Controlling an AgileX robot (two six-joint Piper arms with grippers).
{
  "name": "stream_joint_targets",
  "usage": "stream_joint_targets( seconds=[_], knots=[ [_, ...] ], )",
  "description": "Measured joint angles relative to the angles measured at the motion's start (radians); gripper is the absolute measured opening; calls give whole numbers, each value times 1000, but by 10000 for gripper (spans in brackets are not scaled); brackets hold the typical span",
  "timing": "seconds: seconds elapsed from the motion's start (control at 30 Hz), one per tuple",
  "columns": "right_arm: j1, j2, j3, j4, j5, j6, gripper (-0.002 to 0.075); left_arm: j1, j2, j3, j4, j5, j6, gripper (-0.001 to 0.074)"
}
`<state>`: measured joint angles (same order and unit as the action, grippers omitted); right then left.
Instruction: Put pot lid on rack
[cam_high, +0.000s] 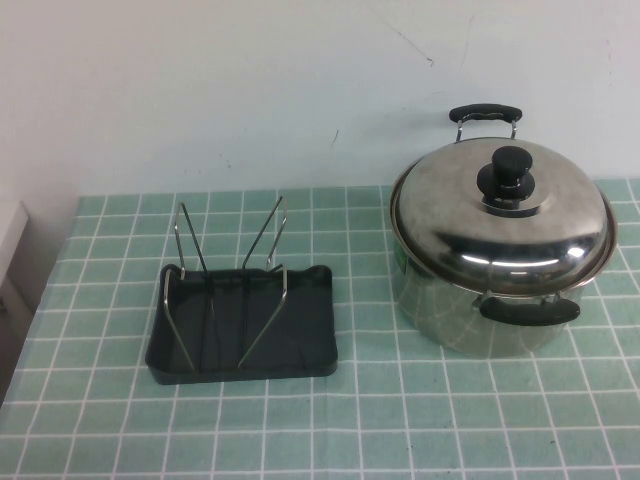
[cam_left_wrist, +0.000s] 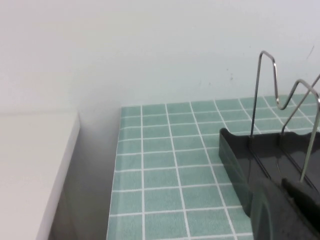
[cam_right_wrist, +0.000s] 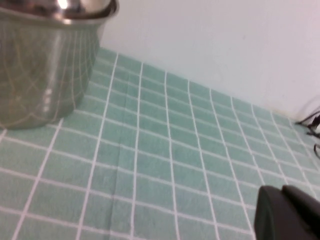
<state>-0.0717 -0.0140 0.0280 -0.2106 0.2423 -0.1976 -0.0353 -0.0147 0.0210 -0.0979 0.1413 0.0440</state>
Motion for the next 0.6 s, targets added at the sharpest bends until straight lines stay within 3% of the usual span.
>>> stream_joint_targets(
  seconds=[0.3, 0.6],
  knots=[
    [0, 0, 0, -6, -256, -2, -1, 0, 0, 0, 16, -68, 20, -3],
    [0, 0, 0, -16, -666, 28, -1, 0, 0, 0, 19, -406, 41, -3]
  ],
)
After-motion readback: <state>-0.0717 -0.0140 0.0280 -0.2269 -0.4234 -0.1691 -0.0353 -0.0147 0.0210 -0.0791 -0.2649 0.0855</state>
